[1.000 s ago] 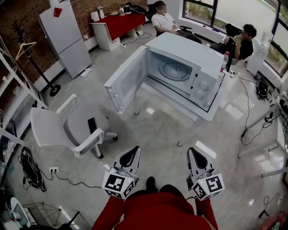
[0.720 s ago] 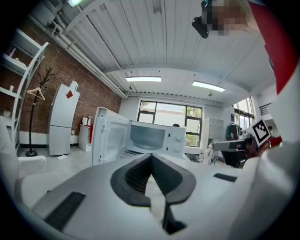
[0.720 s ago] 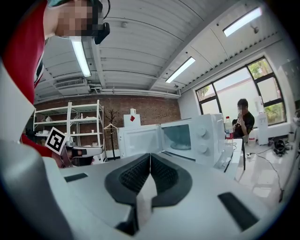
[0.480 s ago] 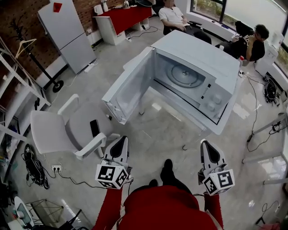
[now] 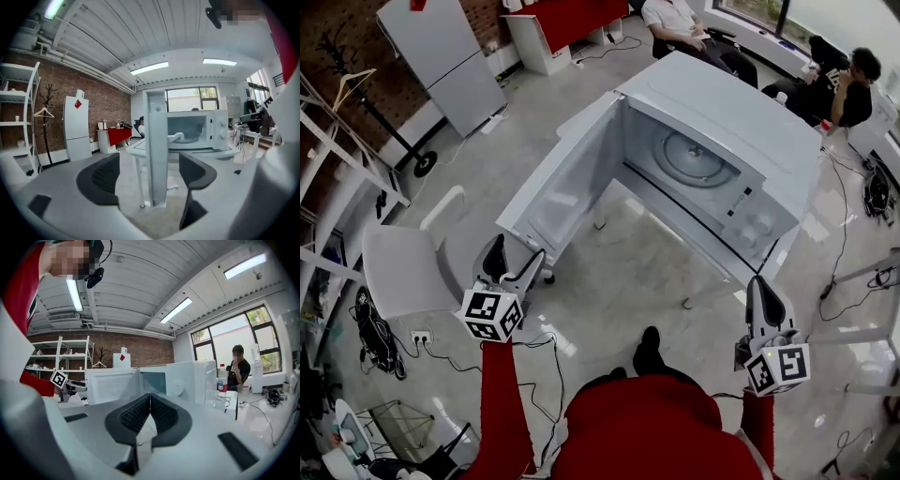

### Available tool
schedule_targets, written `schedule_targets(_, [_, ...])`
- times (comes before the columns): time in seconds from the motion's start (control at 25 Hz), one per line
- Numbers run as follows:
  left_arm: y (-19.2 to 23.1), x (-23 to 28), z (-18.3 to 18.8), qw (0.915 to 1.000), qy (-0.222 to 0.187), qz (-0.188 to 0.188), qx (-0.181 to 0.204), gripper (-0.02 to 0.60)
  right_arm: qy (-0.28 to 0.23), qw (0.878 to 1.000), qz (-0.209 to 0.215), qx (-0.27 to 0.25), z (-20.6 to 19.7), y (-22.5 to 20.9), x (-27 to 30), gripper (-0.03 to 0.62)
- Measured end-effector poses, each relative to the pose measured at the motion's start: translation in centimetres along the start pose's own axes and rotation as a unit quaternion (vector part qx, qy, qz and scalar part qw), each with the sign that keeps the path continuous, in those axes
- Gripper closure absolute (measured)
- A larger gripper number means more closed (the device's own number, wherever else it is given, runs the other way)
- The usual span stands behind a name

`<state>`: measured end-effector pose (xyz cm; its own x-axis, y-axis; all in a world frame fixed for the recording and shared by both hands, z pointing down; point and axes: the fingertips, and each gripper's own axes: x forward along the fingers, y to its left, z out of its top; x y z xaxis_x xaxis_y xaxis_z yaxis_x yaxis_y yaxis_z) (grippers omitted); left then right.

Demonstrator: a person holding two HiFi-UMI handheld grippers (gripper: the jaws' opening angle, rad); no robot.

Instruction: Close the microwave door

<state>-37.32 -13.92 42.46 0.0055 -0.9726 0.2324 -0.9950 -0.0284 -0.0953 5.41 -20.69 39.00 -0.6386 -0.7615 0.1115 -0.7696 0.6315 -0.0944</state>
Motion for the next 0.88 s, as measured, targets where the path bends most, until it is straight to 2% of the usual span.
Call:
schedule_targets(0.12, [0.7,0.6,0.7,0.9999,-0.008,-0.011,-0.005,0.183,0.000,1.000,-0.004,0.005,0.2,-0.8,0.0,0.580])
schedule_targets(0.4, [-1.0,1.0,0.6,0.9963,0.012,-0.084,-0.009,0.184,0.008,1.000,-0.007,0.016,0.1,-1.3,-0.1,0.580])
schedule_targets(0.52, [-2.9,0.9,0.6,0.9919,0.021,-0.125,-0.003,0.184,0.012,1.000,-0.011,0.016,-0.1,-1.3,-0.2,0.580])
schedule_targets(0.68, [-4.9,0.6,0.6,0.9859,0.018,-0.166,-0.014,0.190,0.015,1.000,-0.018,0.020,-0.5,-1.6,-0.3,0.580])
schedule_targets(0.88, [-8.9,0.2,0.6,0.9716,0.031,-0.235,-0.001,0.195,0.017,0.999,-0.029,0.025,-0.8,-2.0,-0.7,0.580])
